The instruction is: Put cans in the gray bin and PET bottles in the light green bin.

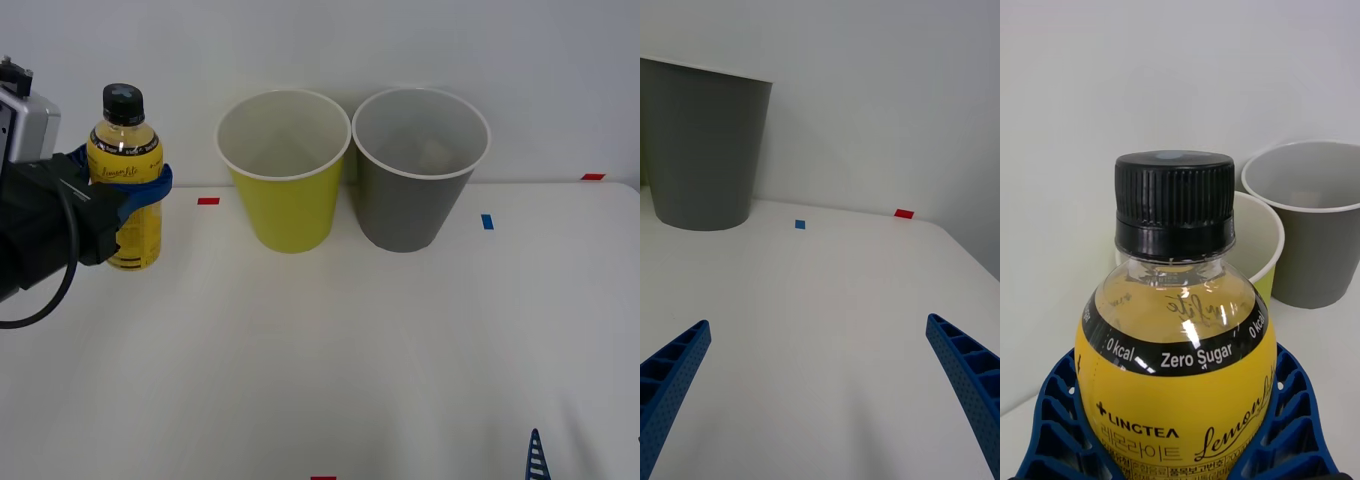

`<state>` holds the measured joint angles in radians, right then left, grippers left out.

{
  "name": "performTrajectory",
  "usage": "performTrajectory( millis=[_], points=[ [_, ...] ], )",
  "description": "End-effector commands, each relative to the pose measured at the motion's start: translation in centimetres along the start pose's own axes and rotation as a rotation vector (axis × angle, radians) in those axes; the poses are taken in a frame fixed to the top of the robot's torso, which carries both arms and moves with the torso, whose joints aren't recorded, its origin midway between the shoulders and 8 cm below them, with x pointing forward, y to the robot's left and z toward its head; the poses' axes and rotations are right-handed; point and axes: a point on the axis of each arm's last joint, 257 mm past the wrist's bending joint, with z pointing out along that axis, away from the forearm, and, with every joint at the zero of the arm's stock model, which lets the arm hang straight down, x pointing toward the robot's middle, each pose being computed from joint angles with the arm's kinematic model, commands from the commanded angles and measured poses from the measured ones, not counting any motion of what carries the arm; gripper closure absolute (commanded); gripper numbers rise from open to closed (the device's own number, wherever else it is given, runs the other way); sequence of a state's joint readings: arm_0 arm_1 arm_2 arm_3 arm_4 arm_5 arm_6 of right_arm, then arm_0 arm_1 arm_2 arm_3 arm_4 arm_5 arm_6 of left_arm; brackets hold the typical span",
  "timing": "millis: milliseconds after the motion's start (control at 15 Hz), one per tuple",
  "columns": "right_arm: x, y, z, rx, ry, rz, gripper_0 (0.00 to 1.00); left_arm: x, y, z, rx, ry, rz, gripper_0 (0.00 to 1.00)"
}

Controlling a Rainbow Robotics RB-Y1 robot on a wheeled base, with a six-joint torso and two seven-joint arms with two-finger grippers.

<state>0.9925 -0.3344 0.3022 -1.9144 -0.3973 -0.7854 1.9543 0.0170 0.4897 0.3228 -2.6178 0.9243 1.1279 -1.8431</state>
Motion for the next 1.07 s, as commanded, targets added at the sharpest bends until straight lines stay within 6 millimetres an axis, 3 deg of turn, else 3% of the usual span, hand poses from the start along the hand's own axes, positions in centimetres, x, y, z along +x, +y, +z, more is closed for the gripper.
performTrajectory(
  millis=[67, 267, 467, 667, 1067],
  points=[
    [0.0, 0.0, 0.0, 0.000, 0.000, 0.000, 0.00, -2.9, 1.3, -0.8, -0.002, -0.037, 0.056, 1.00],
    [0.0, 0.0, 0.0, 0.000, 0.000, 0.000, 0.00, -6.0, 2.3, -0.9, -0.022, -0.105, 0.073, 1.00],
    [0.0, 0.0, 0.0, 0.000, 0.000, 0.000, 0.00, -8.2, 3.5, 0.4, 0.001, -0.151, 0.022, 1.00],
    [0.0, 0.0, 0.0, 0.000, 0.000, 0.000, 0.00, -10.3, 3.1, 2.3, 0.061, -0.178, -0.137, 1.00],
    [0.0, 0.0, 0.0, 0.000, 0.000, 0.000, 0.00, -13.5, 4.2, 7.8, 0.111, -0.197, -0.183, 1.00]
  ],
)
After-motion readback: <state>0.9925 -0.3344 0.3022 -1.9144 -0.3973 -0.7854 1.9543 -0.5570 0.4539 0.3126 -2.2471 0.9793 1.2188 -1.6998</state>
